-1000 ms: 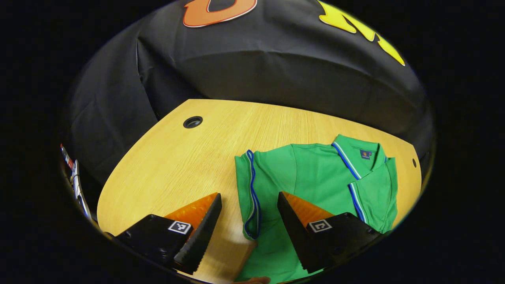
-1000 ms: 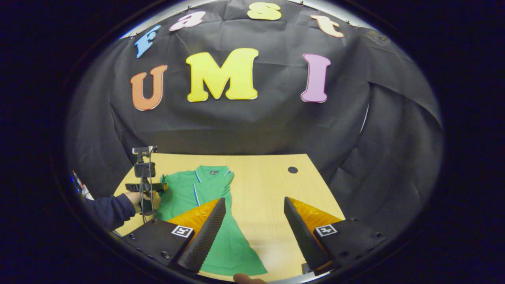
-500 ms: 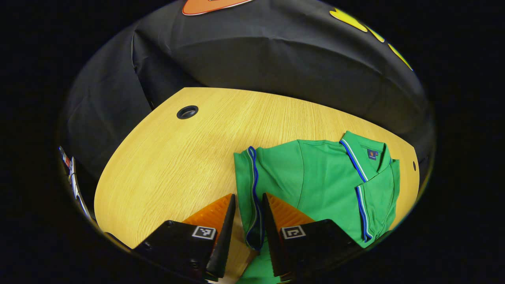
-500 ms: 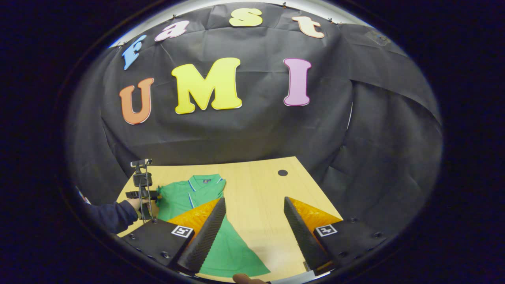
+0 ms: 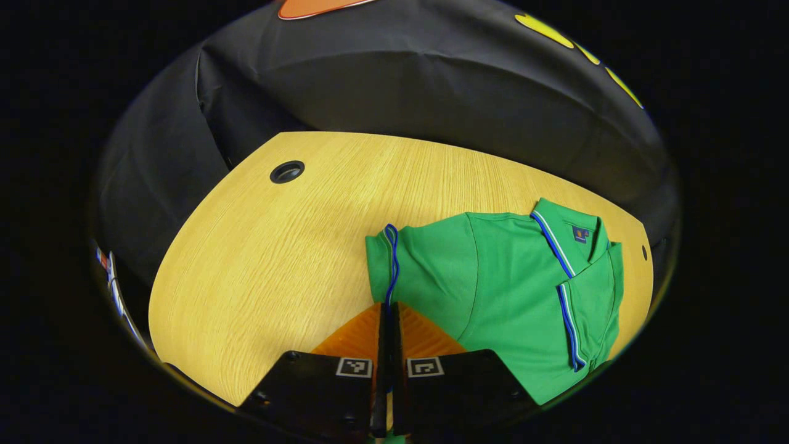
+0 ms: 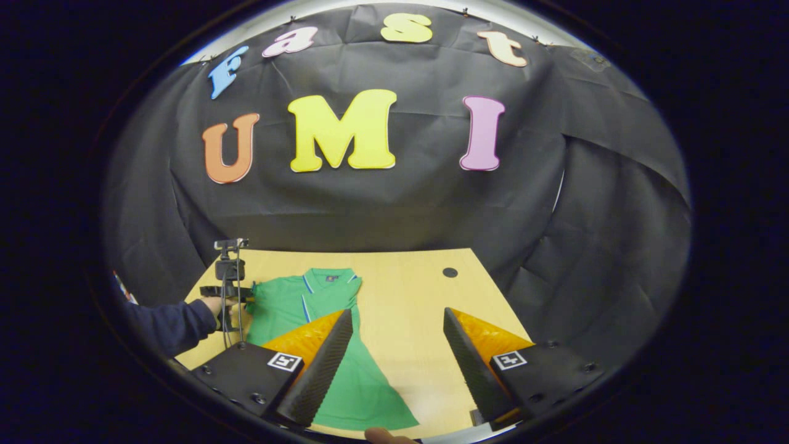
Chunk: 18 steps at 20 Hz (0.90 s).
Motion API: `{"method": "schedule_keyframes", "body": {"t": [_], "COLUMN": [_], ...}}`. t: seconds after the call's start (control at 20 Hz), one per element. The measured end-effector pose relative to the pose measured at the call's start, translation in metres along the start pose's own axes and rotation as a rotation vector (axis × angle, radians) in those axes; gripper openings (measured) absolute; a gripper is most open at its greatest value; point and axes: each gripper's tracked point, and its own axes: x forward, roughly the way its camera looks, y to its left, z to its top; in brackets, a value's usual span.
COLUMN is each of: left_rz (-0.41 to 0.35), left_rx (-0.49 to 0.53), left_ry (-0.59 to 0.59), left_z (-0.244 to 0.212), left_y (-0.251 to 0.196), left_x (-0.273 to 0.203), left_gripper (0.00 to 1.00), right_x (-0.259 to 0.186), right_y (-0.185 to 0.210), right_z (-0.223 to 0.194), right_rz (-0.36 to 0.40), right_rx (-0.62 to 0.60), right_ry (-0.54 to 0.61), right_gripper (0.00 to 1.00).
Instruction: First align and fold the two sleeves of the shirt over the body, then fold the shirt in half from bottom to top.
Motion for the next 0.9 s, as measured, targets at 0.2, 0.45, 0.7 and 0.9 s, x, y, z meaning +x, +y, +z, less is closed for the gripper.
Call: {"method": "schedule_keyframes", "body": {"t": [0.2, 0.45, 0.7, 0.9], "left_rz": [0.005, -0.007, -0.077, -0.123], "left_rx": [-0.004, 0.075, 0.156, 0.277], "left_ry": [-0.028, -0.081, -0.127, -0.137], "left_z": [0.009, 0.028, 0.040, 0.028], "left_y": [0.002, -0.017, -0.074, -0.125], "left_x": [-0.013, -0.034, -0.050, -0.055], "left_gripper": [0.04, 0.04, 0.04, 0.04], "right_x": [-0.004, -0.006, -0.004, -0.001], "right_y": [0.004, 0.003, -0.006, -0.013], "right_z": [0.013, 0.018, 0.013, 0.004], "right_rz": [0.020, 0.034, 0.014, -0.003], "right_rx": [-0.019, -0.002, 0.022, 0.033], "right_ry": [-0.039, -0.057, -0.047, -0.026], "right_gripper": [0.93, 0.93, 0.96, 0.96]}}
